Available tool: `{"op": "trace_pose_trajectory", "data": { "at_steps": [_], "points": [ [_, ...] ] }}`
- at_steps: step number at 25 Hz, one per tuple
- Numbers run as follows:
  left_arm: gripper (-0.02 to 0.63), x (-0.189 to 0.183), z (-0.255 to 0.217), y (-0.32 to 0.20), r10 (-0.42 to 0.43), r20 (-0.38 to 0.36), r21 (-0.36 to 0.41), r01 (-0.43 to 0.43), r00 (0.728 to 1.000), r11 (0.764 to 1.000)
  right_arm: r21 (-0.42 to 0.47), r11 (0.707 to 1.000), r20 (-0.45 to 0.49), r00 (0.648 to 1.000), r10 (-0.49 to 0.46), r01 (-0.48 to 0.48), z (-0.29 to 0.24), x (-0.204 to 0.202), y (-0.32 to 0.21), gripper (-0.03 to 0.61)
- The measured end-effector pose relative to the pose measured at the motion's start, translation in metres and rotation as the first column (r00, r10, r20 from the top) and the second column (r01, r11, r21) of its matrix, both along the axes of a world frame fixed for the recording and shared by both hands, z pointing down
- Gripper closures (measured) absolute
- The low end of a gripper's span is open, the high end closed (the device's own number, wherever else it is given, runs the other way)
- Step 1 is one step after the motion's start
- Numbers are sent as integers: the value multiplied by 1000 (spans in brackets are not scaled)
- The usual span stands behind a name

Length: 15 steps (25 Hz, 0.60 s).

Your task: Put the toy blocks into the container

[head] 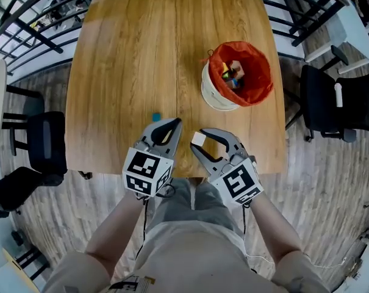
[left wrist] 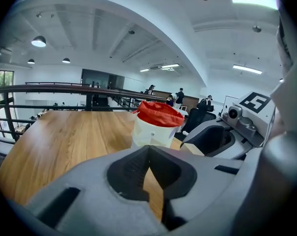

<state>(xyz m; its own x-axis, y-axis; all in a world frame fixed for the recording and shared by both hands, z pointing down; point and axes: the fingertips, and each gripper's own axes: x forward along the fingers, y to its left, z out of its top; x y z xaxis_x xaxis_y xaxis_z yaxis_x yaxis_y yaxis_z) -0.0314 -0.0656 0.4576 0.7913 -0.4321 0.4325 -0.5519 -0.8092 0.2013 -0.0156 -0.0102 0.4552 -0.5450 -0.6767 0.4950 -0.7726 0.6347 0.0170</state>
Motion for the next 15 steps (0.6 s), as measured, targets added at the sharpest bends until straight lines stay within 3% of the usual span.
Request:
{"op": "trace_pose_trajectory", "data": {
  "at_steps": [15],
  "points": [
    [601,48,-128,14,93,-138,154,-71,986,985,234,965,5,993,122,-120,-128,48,14,420]
  ]
}}
